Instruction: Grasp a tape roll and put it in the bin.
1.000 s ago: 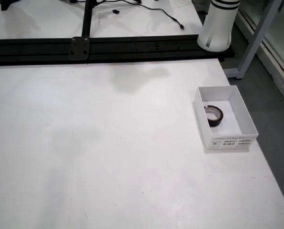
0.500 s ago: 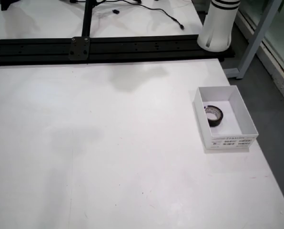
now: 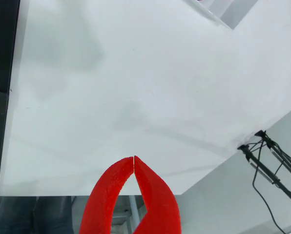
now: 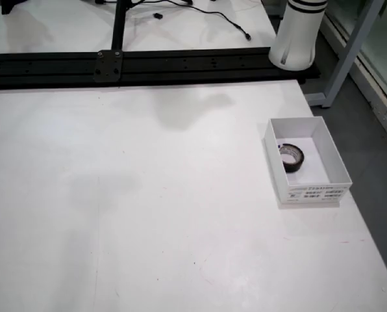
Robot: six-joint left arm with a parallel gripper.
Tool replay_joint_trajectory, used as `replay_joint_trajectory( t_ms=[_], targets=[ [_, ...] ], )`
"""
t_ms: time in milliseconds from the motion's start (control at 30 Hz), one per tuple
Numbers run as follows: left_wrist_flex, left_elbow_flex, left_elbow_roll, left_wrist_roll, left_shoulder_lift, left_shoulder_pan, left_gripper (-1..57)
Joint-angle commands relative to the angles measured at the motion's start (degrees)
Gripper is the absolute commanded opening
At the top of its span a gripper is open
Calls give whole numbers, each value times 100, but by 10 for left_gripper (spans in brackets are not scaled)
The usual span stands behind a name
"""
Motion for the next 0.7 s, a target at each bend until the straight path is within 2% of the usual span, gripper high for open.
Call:
replay_joint_trajectory(
  t_ms=[33, 400, 700],
  targets=[
    [0, 0, 0, 0, 0, -101, -4],
    [0, 0, 0, 0, 0, -356, -4],
    [0, 0, 0, 0, 0, -259, -4]
  ],
)
